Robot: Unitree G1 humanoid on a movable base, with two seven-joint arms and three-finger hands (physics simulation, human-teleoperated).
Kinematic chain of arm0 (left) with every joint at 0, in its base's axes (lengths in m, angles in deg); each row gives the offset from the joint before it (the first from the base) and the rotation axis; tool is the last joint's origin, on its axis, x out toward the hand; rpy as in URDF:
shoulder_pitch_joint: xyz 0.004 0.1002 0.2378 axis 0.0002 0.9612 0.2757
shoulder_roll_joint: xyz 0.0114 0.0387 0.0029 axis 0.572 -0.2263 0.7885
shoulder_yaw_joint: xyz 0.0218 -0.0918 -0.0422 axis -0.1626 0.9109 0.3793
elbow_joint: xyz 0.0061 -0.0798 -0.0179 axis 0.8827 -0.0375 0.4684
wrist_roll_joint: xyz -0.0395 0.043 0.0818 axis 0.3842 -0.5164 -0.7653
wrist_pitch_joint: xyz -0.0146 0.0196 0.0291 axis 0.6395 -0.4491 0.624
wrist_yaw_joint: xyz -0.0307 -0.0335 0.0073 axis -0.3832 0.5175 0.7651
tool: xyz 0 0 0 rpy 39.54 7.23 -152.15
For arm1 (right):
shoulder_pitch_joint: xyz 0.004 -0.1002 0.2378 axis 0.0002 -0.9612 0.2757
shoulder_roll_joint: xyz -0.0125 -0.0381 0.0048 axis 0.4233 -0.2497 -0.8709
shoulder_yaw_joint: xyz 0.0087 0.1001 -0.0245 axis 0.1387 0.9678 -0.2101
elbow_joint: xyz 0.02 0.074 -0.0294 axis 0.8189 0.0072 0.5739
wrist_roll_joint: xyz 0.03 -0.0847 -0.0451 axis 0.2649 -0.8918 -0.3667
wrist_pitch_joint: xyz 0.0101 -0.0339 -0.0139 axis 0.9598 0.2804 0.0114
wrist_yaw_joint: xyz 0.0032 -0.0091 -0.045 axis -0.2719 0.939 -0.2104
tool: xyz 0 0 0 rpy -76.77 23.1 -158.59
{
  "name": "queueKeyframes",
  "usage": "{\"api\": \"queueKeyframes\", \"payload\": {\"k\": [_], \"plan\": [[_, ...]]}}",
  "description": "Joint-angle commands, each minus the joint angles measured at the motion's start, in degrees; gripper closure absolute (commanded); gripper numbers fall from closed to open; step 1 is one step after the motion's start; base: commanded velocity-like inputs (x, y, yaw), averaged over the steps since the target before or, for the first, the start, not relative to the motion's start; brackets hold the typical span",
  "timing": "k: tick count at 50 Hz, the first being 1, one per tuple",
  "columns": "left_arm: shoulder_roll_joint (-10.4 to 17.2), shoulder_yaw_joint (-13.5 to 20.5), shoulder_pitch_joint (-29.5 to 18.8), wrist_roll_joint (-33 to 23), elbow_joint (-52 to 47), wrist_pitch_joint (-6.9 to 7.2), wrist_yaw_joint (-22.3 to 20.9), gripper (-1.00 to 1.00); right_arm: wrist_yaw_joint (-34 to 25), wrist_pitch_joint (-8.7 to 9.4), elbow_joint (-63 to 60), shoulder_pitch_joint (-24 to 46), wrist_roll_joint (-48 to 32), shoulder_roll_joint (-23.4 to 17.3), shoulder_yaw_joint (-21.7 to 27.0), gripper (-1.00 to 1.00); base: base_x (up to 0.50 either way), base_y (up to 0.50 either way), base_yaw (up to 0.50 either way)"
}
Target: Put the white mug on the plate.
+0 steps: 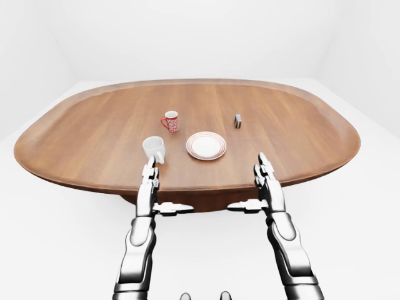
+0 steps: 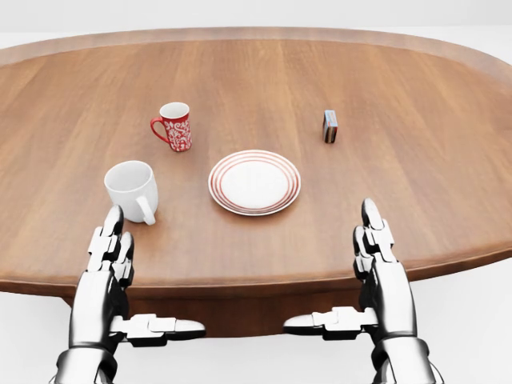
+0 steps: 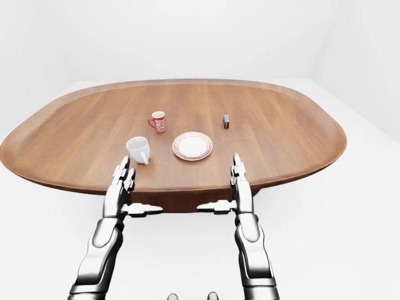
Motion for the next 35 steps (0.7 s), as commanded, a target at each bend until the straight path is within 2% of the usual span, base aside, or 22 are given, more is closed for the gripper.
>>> {"api": "queueKeyframes", "payload": {"k": [1,3,4,7,8,9,10,11,12,14,15,16,17,19,20,22,23,27,29,30,32,35], "plan": [[0.6,1.2,0.3,-0.5,0.1,-0.81,-0.6,-1.00,-1.4,1.22,-2.3,-0.6,1.4,-0.8,2.0,-1.00,0.00,0.00,0.00],[0.5,1.2,0.5,-0.1,-0.8,-0.09,-0.8,-1.00,-1.3,0.67,-1.7,-0.6,1.1,-0.8,1.9,-1.00,0.00,0.00,0.00],[0.5,1.1,0.6,-0.5,-0.8,-0.39,-0.7,-1.00,-1.2,0.22,-1.0,-0.4,1.0,-0.8,2.0,-1.00,0.00,0.00,0.00],[0.6,1.3,0.4,-0.4,-1.8,0.36,-0.6,-1.00,-1.0,0.75,-1.7,-0.5,0.9,-0.8,2.0,-1.00,0.00,0.00,0.00],[0.8,1.8,-0.5,-0.2,-1.3,0.57,-0.4,-1.00,-1.0,1.75,-3.1,-0.7,1.0,-0.9,2.1,-1.00,0.00,0.00,0.00],[0.8,1.8,-0.6,-0.2,-1.3,0.58,-0.4,-1.00,-1.0,1.82,-3.2,-0.7,1.0,-0.9,2.1,-1.00,0.00,0.00,0.00],[1.0,2.5,-1.1,0.8,-3.2,2.64,-0.4,-1.00,-0.9,2.81,-4.3,-0.1,1.3,-1.3,2.8,-1.00,0.00,0.00,0.00],[1.3,2.9,-1.5,1.0,-4.1,3.64,-0.2,-1.00,-0.8,3.76,-5.6,0.1,1.6,-1.5,3.4,-1.00,0.00,0.00,0.00],[1.6,3.4,-1.8,1.0,-5.1,4.30,-0.1,-1.00,-0.8,4.80,-7.0,0.2,2.0,-1.7,3.9,-1.00,0.00,0.00,0.00],[2.2,5.2,-2.7,2.3,-7.3,5.51,0.3,-1.00,-0.4,4.82,-10.9,0.7,2.8,-2.4,5.7,-1.00,0.00,0.00,0.00],[2.9,6.7,-3.4,3.4,-8.4,5.51,0.5,-1.00,-0.2,4.82,-14.4,1.1,4.0,-3.2,7.6,-1.00,0.00,0.00,0.00],[3.0,6.7,-3.5,3.5,-8.5,5.51,0.5,-1.00,0.1,4.82,-16.8,1.4,4.2,-3.7,8.7,-1.00,0.00,0.00,0.00],[4.2,9.0,-4.1,5.7,-11.1,5.51,0.0,-1.00,0.0,4.82,-19.0,1.5,4.7,-4.2,9.8,-1.00,0.00,0.00,0.00],[6.2,11.4,-4.2,3.1,-14.0,5.51,1.6,-1.00,-0.1,4.82,-23.5,1.6,6.0,-4.9,12.2,-1.00,0.00,0.00,0.00],[7.2,14.3,-4.0,3.2,-18.1,5.51,2.5,-1.00,-0.1,4.82,-27.9,1.0,6.7,-5.6,14.3,-1.00,0.00,0.00,0.00],[8.1,17.9,-4.6,5.5,-21.5,5.51,3.0,-1.00,-0.4,4.82,-31.6,0.2,7.4,-5.8,16.8,-1.00,0.00,0.00,0.00],[8.8,21.4,-5.2,9.2,-24.9,5.51,3.6,-1.00,-0.5,4.82,-35.0,-0.4,8.6,-6.0,19.2,-1.00,0.00,0.00,0.00],[10.7,26.3,-5.2,14.6,-31.9,5.51,5.2,-1.00,-1.3,4.82,-40.6,-0.8,10.8,-6.3,23.9,-1.00,0.00,0.00,0.00],[11.2,27.8,-5.1,16.2,-34.5,5.51,6.1,-1.00,-1.4,4.82,-43.1,-0.9,12.1,-6.4,26.1,-1.00,0.00,0.00,0.00],[11.6,27.8,-5.3,14.8,-34.5,5.51,6.8,-1.00,-1.5,4.82,-44.9,-0.9,13.4,-6.8,28.0,-1.00,0.00,0.00,0.00],[11.3,28.6,-5.2,17.6,-35.0,5.51,6.4,-1.00,-1.9,4.82,-44.6,-1.1,14.6,-6.6,29.7,-1.00,0.00,0.00,0.00],[11.7,29.0,-5.1,18.1,-34.8,5.51,7.3,-1.00,-2.4,4.82,-42.9,-1.8,15.6,-6.6,31.5,-1.00,0.00,0.00,0.00]]}}
